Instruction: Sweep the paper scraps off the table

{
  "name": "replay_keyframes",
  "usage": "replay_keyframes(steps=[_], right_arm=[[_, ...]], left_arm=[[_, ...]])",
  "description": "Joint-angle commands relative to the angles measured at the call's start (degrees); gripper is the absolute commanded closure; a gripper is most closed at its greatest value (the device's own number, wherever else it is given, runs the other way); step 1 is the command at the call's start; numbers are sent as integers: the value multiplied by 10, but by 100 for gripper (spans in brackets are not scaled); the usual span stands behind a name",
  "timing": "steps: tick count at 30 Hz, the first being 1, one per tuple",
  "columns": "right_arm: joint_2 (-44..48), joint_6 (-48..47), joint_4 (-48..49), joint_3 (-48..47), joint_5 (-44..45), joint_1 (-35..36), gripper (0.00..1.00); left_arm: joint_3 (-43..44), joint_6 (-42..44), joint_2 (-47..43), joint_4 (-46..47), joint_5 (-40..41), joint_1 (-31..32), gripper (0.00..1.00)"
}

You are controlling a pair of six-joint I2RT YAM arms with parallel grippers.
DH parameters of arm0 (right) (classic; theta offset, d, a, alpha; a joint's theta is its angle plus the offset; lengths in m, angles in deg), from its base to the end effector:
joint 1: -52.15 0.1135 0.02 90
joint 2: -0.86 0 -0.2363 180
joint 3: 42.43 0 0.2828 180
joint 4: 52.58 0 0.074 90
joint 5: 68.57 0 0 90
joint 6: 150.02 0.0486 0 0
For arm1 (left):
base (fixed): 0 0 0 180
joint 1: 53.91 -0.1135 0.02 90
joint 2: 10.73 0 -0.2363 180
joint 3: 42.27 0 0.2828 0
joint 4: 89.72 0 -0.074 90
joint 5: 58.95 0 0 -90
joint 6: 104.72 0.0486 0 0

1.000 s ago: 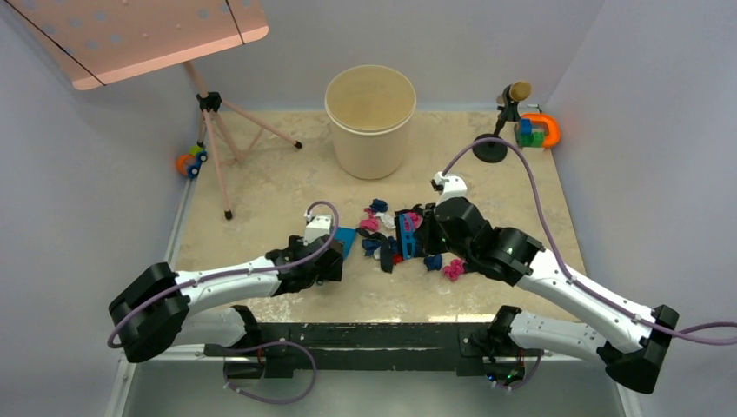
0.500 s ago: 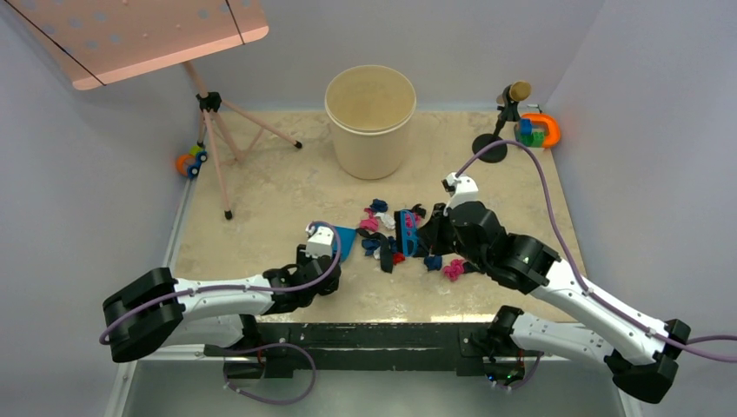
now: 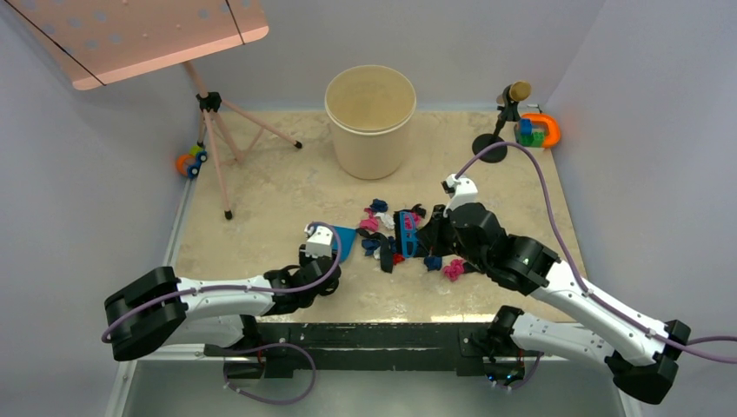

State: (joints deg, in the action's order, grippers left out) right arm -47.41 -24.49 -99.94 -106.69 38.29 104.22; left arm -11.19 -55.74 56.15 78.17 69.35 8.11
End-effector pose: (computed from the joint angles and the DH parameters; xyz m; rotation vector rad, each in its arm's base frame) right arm 0.1571 0.1786 0.3050 -0.1318 2.1476 0.6040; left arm 0.1353 -0.1905 0.0822 0.1108 2.1958 -0.1855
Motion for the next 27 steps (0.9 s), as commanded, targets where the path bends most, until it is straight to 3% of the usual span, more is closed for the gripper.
replay_keyframes(steps=[1,5,13,20,24,27], right_arm=[[-1,-6,14,-14,-2,0,100],[0,-6,15,-13,-2,0,100],[-9,-6,12,-16,2,0,100],[-29,-4,-19,-28,24,0,100],[-55,-22,-67,-60,72,0,100],[-94,-37,-119,-104,127,0,100]], left_arm=[[-8,-13,1,9,23,4,51],[-7,-5,6,13,17,4,62],[2,-4,27,9,15,4,64],[5,7,34,11,8,4,87],[32,-4,44,-41,15,4,100],[54,-34,48,-93,28,4,100]])
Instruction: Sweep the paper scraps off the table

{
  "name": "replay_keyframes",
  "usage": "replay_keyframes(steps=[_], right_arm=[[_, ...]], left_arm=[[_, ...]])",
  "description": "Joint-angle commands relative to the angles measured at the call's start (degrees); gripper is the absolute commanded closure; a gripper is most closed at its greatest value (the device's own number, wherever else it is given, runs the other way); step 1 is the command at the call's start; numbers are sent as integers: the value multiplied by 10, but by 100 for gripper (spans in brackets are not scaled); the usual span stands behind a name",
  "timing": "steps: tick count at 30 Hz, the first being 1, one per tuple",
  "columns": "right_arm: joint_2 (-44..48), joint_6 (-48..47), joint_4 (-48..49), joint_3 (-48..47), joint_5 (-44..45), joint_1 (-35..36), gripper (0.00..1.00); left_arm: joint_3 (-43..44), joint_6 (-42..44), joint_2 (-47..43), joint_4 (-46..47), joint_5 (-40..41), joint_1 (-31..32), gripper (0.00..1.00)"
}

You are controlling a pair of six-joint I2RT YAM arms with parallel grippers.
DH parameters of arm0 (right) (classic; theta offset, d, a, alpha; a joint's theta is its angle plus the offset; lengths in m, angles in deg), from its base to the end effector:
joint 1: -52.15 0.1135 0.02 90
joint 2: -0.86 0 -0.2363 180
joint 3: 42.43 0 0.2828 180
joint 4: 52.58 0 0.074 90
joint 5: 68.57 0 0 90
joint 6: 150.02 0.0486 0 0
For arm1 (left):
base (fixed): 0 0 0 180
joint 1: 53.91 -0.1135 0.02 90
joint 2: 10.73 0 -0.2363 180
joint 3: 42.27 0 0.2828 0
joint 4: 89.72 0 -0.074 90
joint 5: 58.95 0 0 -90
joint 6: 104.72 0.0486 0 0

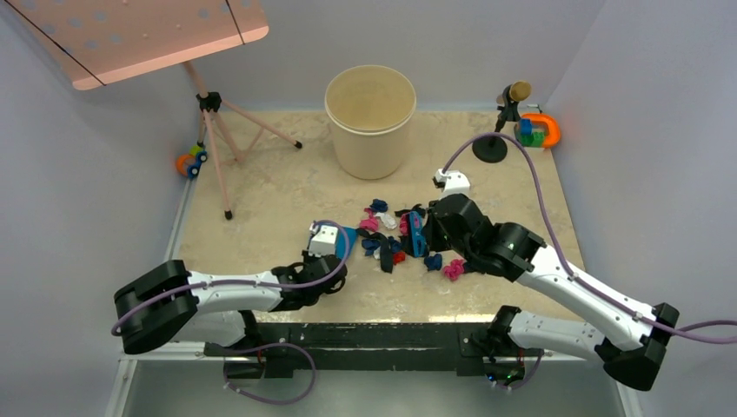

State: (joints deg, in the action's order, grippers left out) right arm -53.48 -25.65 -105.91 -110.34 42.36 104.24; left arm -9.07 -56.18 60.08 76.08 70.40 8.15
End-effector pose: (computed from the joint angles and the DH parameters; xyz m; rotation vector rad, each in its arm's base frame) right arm 0.1666 0.1857 0.2955 -0.1530 2.2381 0.4169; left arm 0.1375 -0.1935 0.0764 0.1260 2.2228 -0.1118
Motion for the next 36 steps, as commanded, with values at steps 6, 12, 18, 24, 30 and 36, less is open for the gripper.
replay_keyframes(steps=[6,12,18,24,30,36], right_arm=[[-128,-69,-135,-138,199,0,100],[-226,-134,-156,-163,288,-3,100],[-292,-146,-202,-196,297,-58,100],[-336,-41,-274,-194,362,-111,100],[-385,23,-305,-180,329,-131,100],[-442,52,-330,-186,263,-131,100]], left_arm=[[88,-139,-30,-254,32,3,100],[65,-153,-114,-291,-54,4,100],[44,-107,-158,-266,-148,21,100],[96,-94,-107,-315,-145,87,100],[122,-80,-91,-315,-137,152,100],[114,-67,-111,-297,-146,168,100]])
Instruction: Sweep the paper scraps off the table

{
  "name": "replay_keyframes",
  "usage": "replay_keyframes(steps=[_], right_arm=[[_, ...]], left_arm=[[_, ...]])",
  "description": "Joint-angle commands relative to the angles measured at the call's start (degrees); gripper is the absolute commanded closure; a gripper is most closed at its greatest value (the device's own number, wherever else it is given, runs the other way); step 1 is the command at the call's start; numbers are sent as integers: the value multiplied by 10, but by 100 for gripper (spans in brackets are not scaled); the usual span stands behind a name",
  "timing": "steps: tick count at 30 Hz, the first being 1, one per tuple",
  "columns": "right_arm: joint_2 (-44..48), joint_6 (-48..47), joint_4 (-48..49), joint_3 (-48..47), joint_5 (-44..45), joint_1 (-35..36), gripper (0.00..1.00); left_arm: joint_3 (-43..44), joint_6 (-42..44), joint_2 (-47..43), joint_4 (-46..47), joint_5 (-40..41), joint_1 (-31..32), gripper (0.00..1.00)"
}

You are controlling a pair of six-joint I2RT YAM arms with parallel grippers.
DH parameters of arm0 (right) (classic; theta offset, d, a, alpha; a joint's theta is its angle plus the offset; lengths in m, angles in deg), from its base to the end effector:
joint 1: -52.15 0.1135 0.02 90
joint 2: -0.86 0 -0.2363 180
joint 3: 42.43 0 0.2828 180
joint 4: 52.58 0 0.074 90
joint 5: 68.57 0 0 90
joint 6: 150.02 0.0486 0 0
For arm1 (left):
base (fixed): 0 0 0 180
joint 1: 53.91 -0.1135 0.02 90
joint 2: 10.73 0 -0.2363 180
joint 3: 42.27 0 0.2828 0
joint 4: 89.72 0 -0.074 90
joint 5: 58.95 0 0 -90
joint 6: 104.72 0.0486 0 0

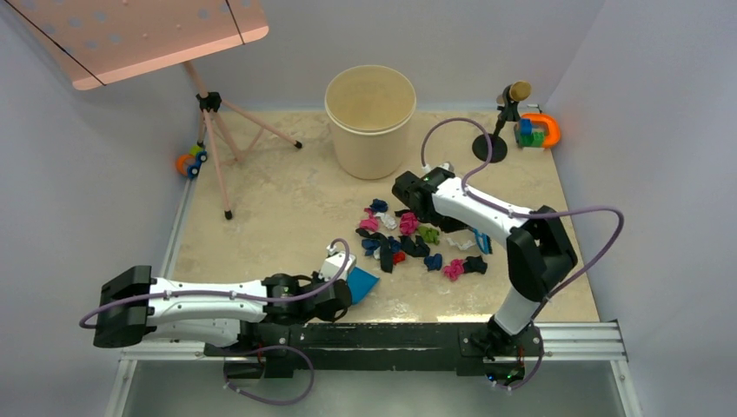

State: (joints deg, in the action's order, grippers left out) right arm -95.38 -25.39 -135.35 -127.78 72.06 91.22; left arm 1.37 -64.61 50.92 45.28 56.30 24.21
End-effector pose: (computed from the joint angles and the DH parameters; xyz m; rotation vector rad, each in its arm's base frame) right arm 0.2696 0.1704 0.1904 -0.1336 2.4782 -0.9869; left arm 0.0677 -0.2211 0.1289 0.4852 2.4871 -0.2974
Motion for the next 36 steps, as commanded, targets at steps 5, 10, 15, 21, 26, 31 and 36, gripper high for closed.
replay_keyframes(steps=[5,10,15,21,26,31,36], right_arm=[[-63,91,-45,-19,-74,18,100],[-38,55,52,-39,-183,40,100],[-7,57,95,-128,-214,40,100],[36,27,91,-190,-213,39,100],[62,-13,50,-156,-141,40,100],[75,-54,41,-61,-94,41,100],[48,-91,81,1,-111,71,100]], left_arm=[[-17,27,-56,38,-7,7,100],[-39,36,-95,56,-12,7,100],[-45,35,-101,58,-8,7,100],[-36,52,-49,88,-35,7,100],[-2,64,10,76,-49,16,100],[17,73,47,77,-52,28,100],[41,96,67,89,-60,27,100]])
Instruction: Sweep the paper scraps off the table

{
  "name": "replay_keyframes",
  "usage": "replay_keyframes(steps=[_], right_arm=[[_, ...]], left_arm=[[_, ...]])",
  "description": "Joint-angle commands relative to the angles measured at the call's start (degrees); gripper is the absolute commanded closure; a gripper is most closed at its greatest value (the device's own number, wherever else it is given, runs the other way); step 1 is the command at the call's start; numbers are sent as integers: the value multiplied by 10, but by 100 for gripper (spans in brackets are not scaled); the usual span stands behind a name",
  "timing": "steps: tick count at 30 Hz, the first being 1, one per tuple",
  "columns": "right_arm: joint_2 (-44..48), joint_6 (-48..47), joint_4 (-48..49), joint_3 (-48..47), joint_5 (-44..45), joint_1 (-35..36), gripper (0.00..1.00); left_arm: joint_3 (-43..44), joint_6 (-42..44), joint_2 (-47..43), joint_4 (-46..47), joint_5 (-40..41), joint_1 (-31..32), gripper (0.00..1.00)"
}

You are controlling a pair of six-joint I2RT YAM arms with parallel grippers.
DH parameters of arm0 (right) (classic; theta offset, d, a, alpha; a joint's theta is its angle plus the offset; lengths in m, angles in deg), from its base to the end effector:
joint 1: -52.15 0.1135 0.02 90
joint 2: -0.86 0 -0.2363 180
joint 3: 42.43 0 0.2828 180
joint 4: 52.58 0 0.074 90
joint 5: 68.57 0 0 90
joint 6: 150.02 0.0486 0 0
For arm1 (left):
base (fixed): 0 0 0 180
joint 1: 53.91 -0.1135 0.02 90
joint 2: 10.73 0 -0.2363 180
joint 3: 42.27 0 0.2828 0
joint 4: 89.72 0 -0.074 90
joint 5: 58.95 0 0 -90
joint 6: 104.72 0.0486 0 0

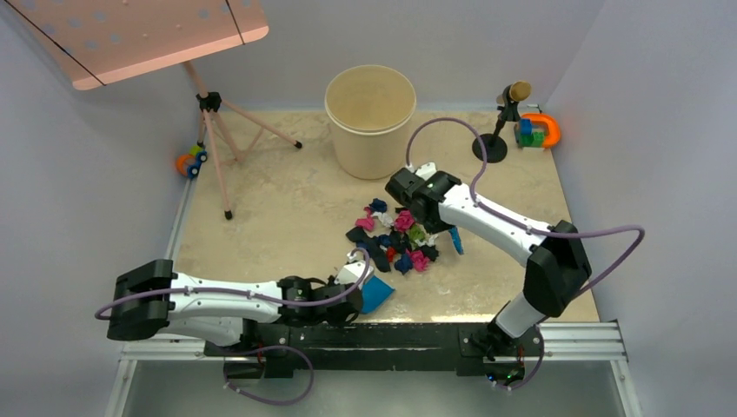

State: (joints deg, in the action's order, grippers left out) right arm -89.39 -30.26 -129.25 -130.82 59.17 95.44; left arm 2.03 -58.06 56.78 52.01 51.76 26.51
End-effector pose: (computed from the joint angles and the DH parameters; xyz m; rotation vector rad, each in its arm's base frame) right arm 0.2577 0.2019 0.2304 -0.2127 2.5331 -0.5459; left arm 0.0580 -0.2403 0.1154 0.7046 2.4766 -0.3550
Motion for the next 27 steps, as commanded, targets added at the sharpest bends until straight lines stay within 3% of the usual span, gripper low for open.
replay_keyframes(steps=[1,9,16,21,27], right_arm=[[-18,-43,31,39,19,49,100],[-31,-83,147,55,-42,156,100],[43,-147,235,80,-170,213,100],[133,-160,254,108,-242,215,100],[146,-133,191,95,-137,187,100]], left_arm=[[40,31,9,18,-11,4,100],[62,56,36,17,-10,-8,100],[90,61,93,12,-25,-29,100],[86,60,94,25,-16,-37,100],[86,67,97,33,9,-37,100]])
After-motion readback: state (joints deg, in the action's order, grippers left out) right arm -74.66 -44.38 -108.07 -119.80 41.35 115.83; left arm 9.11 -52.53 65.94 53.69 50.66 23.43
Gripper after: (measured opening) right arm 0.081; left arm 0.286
